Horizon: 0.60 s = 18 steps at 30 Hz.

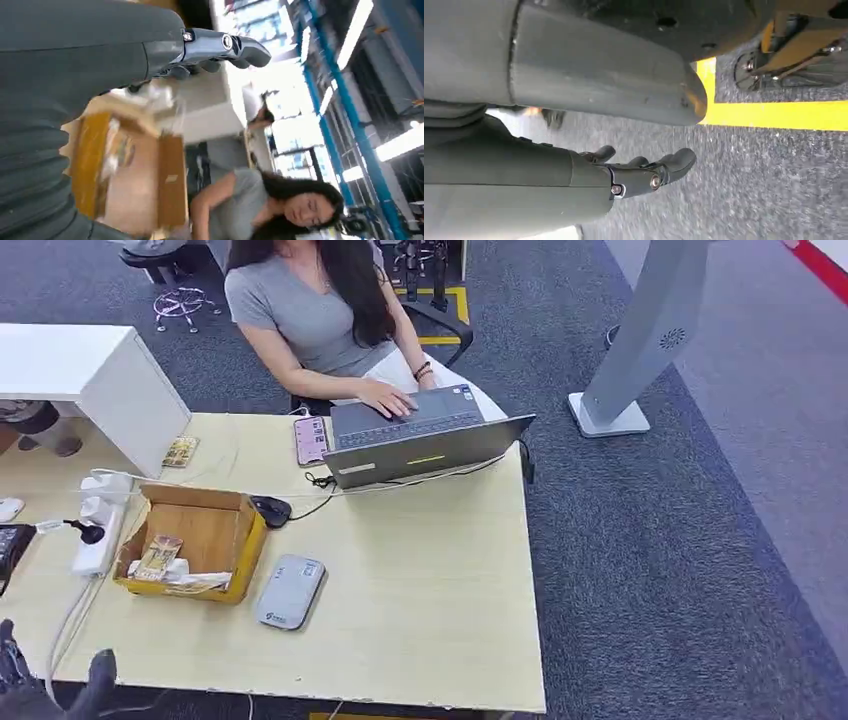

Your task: Pass the card to the sensor for recognition and then transmit it.

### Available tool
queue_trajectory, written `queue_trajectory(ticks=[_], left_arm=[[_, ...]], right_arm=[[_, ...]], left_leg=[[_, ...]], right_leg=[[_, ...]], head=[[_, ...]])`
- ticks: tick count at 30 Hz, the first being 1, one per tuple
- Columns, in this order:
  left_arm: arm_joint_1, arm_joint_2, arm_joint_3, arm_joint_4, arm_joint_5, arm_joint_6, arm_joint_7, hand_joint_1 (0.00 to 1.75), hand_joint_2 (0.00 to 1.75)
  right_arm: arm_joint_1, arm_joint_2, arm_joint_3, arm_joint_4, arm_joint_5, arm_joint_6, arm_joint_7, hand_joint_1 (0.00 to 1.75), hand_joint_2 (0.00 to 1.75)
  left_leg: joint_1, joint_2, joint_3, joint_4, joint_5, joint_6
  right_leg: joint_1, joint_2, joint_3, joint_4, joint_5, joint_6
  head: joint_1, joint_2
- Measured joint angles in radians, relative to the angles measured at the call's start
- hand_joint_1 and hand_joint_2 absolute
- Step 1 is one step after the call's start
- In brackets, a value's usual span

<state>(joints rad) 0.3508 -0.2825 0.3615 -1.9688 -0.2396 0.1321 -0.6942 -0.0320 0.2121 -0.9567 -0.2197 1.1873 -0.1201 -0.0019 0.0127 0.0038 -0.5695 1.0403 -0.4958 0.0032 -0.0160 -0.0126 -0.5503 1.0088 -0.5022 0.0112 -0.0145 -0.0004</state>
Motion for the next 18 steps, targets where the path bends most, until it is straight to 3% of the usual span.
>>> queue_trajectory(ticks=[2,4,7,9,10,13,18], left_arm=[[-0.088,0.075,-0.068,0.033,-0.233,0.170,0.083,0.00,1.75],[-0.204,0.146,-0.130,0.114,-0.501,0.273,0.249,0.00,1.75],[-0.513,0.270,-0.236,0.407,-0.856,0.309,0.519,0.00,1.75],[-0.659,0.333,-0.294,0.556,-0.986,0.316,0.629,0.00,1.75],[-0.741,0.355,-0.317,0.671,-1.048,0.317,0.669,0.00,1.75],[-0.967,0.396,-0.391,0.934,-1.120,0.311,0.725,0.00,1.75],[-1.143,0.424,-0.456,1.151,-1.175,0.291,0.769,0.00,1.75]], right_arm=[[-0.004,0.000,0.024,0.001,0.042,0.011,0.013,0.00,0.00],[-0.011,0.000,0.051,0.003,0.083,0.027,0.029,0.00,0.00],[-0.023,0.000,0.098,0.006,0.141,0.046,0.047,0.00,0.00],[-0.036,0.000,0.124,0.006,0.161,0.054,0.047,0.00,0.00],[-0.036,0.000,0.136,0.007,0.169,0.056,0.050,0.00,0.00],[-0.037,0.000,0.161,0.008,0.177,0.057,0.053,0.00,0.00],[-0.035,0.000,0.187,0.009,0.191,0.069,0.066,0.00,0.00]], left_leg=[[0.000,-0.001,0.000,0.000,0.002,0.000],[0.000,-0.003,0.000,0.000,0.005,-0.001],[0.002,-0.014,-0.008,0.000,0.015,-0.003],[0.002,-0.002,-0.009,0.000,0.016,-0.006],[0.002,0.001,-0.011,0.000,0.019,-0.005],[0.003,0.003,-0.021,0.000,0.024,-0.006],[0.002,0.010,-0.021,0.001,0.023,-0.005]], right_leg=[[0.000,-0.002,-0.001,0.000,0.001,-0.002],[0.000,-0.004,-0.002,0.000,0.003,-0.004],[0.001,-0.012,-0.007,0.002,0.008,-0.004],[0.002,-0.003,-0.014,0.003,0.016,-0.009],[0.002,0.002,-0.016,0.003,0.018,-0.006],[0.003,0.004,-0.021,0.003,0.025,-0.007],[0.003,0.012,-0.025,0.003,0.026,-0.006]], head=[[0.000,0.000],[0.000,0.000],[0.000,0.000],[0.002,0.000],[-0.007,0.000],[-0.003,0.000],[-0.003,0.000]])
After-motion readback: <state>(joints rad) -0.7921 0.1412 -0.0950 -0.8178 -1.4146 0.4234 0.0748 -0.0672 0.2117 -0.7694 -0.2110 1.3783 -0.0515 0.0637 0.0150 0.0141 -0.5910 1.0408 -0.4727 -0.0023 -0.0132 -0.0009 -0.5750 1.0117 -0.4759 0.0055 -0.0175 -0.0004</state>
